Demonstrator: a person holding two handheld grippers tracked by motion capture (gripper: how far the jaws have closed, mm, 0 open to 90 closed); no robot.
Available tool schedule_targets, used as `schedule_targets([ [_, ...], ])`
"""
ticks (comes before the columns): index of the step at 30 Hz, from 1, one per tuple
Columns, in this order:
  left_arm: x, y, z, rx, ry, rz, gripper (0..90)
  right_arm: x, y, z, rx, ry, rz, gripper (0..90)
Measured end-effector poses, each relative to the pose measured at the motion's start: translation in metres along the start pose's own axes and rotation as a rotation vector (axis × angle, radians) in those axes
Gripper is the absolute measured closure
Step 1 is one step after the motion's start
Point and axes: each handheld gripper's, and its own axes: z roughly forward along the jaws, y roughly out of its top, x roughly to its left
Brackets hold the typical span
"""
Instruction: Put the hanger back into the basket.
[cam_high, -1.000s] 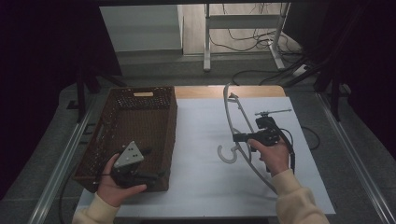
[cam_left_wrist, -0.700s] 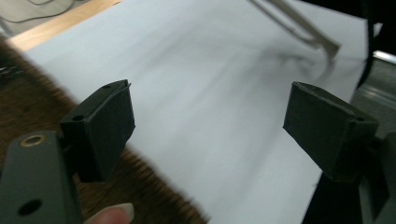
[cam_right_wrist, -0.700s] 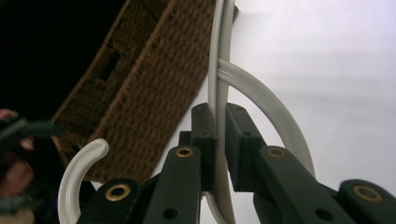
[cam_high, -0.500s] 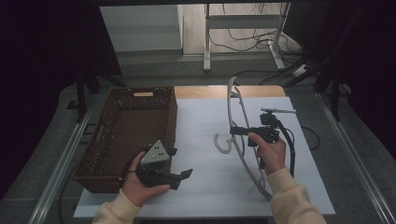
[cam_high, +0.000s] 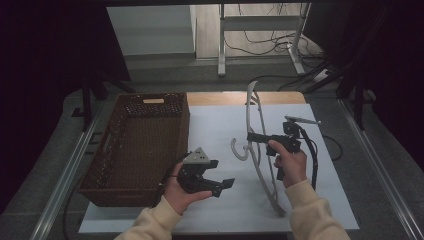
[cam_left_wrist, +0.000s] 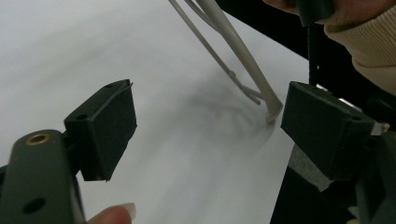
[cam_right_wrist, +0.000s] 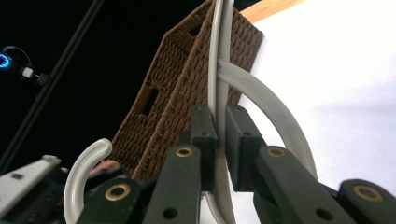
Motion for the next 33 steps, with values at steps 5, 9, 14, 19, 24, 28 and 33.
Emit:
schedule_targets([
  [5, 0.000, 0.002, 0.017, 0.006, -0.035, -0.013, 19.8, -0.002, 0.000, -0.002, -0.023, 0.020, 0.019, 81.9],
  [9, 0.002, 0.002, 0.027, -0.006, -0.099, -0.022, 22.7, -0.004, 0.000, -0.003, -0.037, 0.030, 0.032, 81.9],
  [14, 0.005, 0.002, 0.043, 0.015, -0.184, 0.015, 26.3, -0.006, -0.001, -0.003, -0.043, 0.049, 0.053, 81.8],
  [19, 0.006, 0.005, 0.058, 0.019, -0.202, -0.005, 29.2, -0.006, -0.002, -0.001, -0.047, 0.061, 0.057, 81.9],
  [24, 0.010, 0.007, 0.076, -0.004, -0.233, -0.053, 35.2, -0.005, -0.003, -0.002, -0.069, 0.088, 0.069, 81.9],
  [28, 0.011, 0.007, 0.087, -0.022, -0.278, -0.083, 47.6, -0.005, -0.005, -0.002, -0.093, 0.115, 0.088, 81.9],
  [33, 0.009, 0.008, 0.091, -0.026, -0.332, -0.084, 69.3, -0.009, -0.006, -0.004, -0.109, 0.141, 0.122, 81.7],
])
